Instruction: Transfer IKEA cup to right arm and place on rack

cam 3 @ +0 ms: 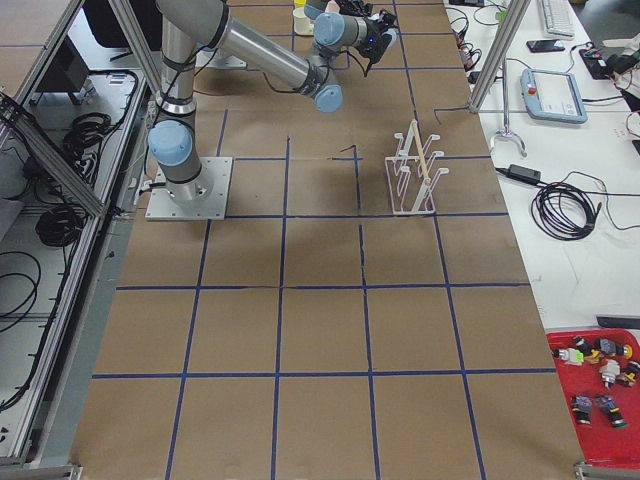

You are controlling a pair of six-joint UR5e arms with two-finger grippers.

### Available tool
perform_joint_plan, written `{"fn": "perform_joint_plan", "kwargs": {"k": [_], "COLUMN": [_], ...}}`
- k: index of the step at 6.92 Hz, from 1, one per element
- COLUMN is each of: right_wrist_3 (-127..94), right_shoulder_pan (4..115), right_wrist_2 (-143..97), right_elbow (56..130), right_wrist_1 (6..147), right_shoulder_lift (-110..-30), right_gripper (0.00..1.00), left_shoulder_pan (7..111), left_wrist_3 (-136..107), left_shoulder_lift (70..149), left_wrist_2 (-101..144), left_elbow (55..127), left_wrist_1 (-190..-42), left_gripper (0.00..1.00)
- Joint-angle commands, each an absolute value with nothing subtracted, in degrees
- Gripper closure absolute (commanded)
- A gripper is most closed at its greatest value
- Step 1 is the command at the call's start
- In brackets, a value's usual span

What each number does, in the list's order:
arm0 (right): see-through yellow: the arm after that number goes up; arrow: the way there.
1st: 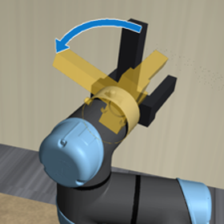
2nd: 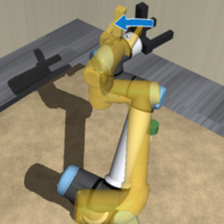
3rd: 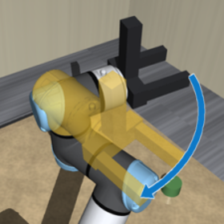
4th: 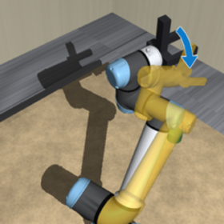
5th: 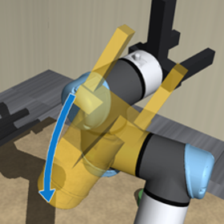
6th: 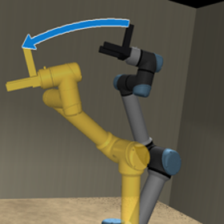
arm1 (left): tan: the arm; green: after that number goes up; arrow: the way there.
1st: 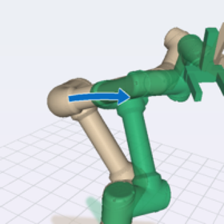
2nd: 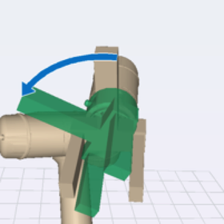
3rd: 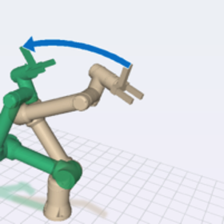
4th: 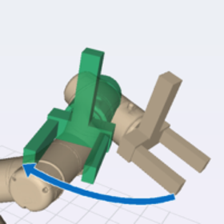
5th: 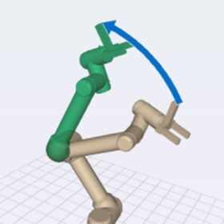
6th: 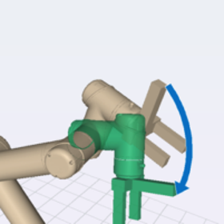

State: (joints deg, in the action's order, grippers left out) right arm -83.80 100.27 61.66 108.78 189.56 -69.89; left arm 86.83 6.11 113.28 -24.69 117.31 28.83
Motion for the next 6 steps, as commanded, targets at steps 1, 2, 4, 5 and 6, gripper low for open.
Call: {"fn": "perform_joint_plan", "kwargs": {"k": [1,2,4,5,6], "right_wrist_3": [-83.8,-83.8,-83.8,-83.8,-83.8], "right_shoulder_pan": [100.3,100.3,100.3,100.3,100.3], "right_wrist_2": [61.5,61.4,61.4,61.3,61.3], "right_elbow": [108.8,108.8,108.8,108.6,108.5], "right_wrist_1": [189.5,189.5,189.5,189.1,188.6], "right_shoulder_lift": [-70.0,-70.0,-70.0,-70.0,-70.1], "right_gripper": [0.44,0.44,0.45,0.46,0.47], "left_shoulder_pan": [86.8,86.8,86.8,86.8,86.7], "left_wrist_3": [5.3,4.1,4.0,4.0,3.8], "left_shoulder_lift": [113.3,113.1,113.2,113.2,112.7], "left_wrist_2": [-24.7,-24.8,-24.8,-26.3,-27.6], "left_elbow": [117.2,117.1,117.1,117.0,117.0], "left_wrist_1": [28.7,28.8,28.8,28.8,28.8], "left_gripper": [0.84,0.71,0.39,0.17,0.06]}}
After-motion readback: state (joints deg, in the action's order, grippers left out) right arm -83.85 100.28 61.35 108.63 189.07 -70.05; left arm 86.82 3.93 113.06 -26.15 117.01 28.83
